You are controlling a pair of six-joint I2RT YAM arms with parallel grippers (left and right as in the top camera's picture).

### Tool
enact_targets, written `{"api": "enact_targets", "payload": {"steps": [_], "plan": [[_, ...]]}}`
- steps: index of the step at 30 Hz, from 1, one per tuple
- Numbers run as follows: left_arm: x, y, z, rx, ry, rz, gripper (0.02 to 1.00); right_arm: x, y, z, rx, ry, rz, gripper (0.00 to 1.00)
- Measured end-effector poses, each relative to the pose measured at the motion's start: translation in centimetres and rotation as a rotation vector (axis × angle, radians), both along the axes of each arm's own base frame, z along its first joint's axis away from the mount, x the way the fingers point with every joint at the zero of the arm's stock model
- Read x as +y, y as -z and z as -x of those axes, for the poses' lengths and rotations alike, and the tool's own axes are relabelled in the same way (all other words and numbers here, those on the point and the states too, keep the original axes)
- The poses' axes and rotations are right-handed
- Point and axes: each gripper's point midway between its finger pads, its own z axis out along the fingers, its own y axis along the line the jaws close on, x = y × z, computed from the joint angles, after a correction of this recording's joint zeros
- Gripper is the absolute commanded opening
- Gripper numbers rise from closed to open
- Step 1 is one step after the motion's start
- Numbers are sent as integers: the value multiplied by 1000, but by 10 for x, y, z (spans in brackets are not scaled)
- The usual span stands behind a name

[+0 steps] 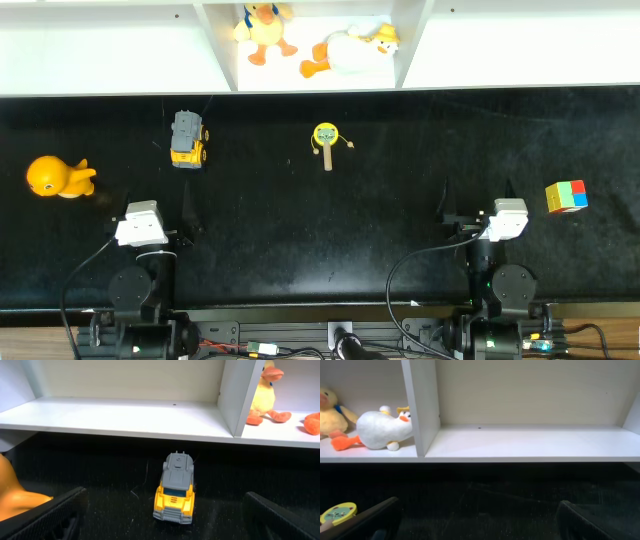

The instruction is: Store Toys

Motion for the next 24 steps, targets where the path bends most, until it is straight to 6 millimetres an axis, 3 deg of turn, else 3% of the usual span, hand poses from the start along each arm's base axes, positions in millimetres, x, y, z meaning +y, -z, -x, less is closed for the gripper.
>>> {"api": "enact_targets", "payload": {"steps": [5, 24], "plan": [[-8, 0, -1, 2, 36, -24, 998, 0, 0, 0, 0, 0, 0, 996], [-8, 0, -1, 3, 39, -29, 998, 0, 0, 0, 0, 0, 0, 996]]}}
